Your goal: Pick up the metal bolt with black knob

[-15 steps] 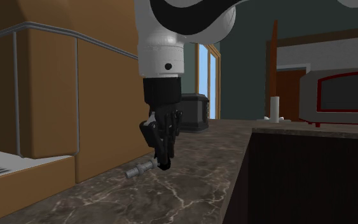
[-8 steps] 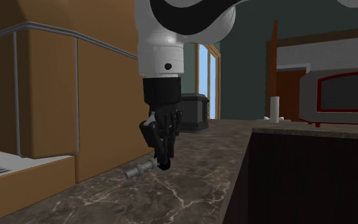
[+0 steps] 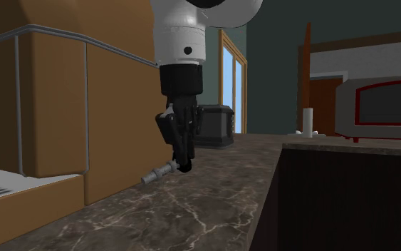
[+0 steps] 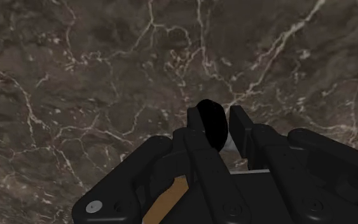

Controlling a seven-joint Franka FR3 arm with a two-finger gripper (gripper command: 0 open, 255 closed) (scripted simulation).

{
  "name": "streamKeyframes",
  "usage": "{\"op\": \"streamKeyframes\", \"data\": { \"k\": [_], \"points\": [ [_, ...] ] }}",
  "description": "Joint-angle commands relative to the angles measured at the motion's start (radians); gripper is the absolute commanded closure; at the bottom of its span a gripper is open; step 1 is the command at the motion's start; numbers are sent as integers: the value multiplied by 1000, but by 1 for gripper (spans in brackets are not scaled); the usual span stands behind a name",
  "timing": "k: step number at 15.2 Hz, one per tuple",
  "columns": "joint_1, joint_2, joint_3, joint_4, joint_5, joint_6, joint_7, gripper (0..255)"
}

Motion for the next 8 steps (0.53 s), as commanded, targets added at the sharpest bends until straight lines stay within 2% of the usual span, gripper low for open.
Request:
{"op": "streamKeyframes", "data": {
  "k": [1, 8],
  "points": [
    [3, 11, 0, 43, -1, -32, -6, 255],
    [17, 59, -2, 203, -10, -143, -21, 255]
  ]
}}
